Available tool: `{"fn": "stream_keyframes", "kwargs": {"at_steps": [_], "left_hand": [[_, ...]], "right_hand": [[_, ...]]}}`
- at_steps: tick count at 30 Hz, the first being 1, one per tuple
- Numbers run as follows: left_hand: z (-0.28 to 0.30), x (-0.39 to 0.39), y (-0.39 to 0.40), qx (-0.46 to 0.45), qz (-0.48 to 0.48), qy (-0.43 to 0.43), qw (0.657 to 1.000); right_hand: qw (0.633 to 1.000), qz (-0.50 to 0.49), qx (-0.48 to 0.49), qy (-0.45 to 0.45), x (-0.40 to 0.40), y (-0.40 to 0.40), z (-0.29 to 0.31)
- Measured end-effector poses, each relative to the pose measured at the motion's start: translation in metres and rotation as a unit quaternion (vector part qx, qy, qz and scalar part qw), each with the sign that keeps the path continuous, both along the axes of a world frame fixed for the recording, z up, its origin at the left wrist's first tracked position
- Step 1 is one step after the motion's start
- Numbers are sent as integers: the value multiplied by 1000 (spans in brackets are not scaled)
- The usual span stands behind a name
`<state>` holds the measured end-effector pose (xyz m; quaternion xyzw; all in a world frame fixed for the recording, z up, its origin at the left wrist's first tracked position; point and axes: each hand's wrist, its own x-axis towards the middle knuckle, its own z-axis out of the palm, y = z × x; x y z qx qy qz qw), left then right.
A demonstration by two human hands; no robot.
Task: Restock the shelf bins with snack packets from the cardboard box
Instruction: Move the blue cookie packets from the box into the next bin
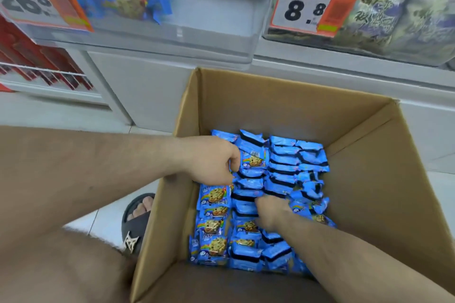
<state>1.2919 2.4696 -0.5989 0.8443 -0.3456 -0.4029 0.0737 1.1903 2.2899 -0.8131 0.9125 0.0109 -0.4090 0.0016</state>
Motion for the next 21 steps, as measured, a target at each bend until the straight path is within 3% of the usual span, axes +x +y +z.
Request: {"fn": "stream_keyframes", "kwargs": {"at_steps": [5, 7, 9, 11, 14, 17, 19, 21], "left_hand": [[-4, 3, 3, -29, 127, 64, 989], [-5, 3, 1, -60, 210, 114, 969], [-3, 4, -2, -70, 261, 145, 952], [1, 5, -4, -59, 302, 157, 939], [4, 4, -6, -45, 372, 222, 900], [5, 0, -9, -96, 425, 300, 848], [0, 0, -7, -138, 441, 283, 840], [-8, 4, -3, -152, 415, 199, 875]], "right_hand": [[998, 43, 23, -43, 3, 1, 1], [985, 57, 87, -135, 5, -8, 21], [931, 92, 144, -323, 3, -18, 43], [850, 115, 192, -478, 2, -26, 63], [764, 113, 244, -587, 6, -19, 88], [709, 107, 287, -635, 14, 3, 112], [719, 96, 315, -612, 20, 7, 115], [795, 61, 292, -528, 25, -8, 103]]}}
